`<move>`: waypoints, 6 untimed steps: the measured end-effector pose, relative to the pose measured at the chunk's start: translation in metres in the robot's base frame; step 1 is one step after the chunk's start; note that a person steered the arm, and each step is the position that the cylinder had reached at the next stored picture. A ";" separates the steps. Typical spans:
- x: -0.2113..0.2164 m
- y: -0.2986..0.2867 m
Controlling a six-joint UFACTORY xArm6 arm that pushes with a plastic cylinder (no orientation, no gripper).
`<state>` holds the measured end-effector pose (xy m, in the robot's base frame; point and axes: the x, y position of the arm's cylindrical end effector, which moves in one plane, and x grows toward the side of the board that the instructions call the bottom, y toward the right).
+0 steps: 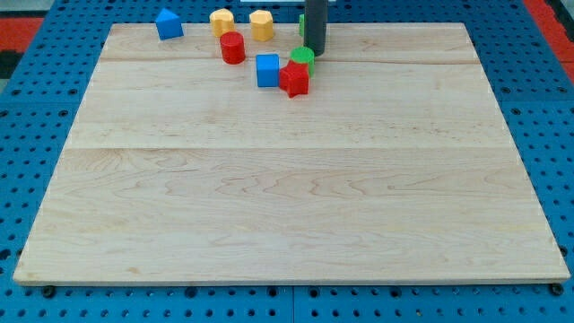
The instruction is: Move red star slightly left
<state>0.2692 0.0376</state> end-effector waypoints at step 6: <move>0.109 -0.044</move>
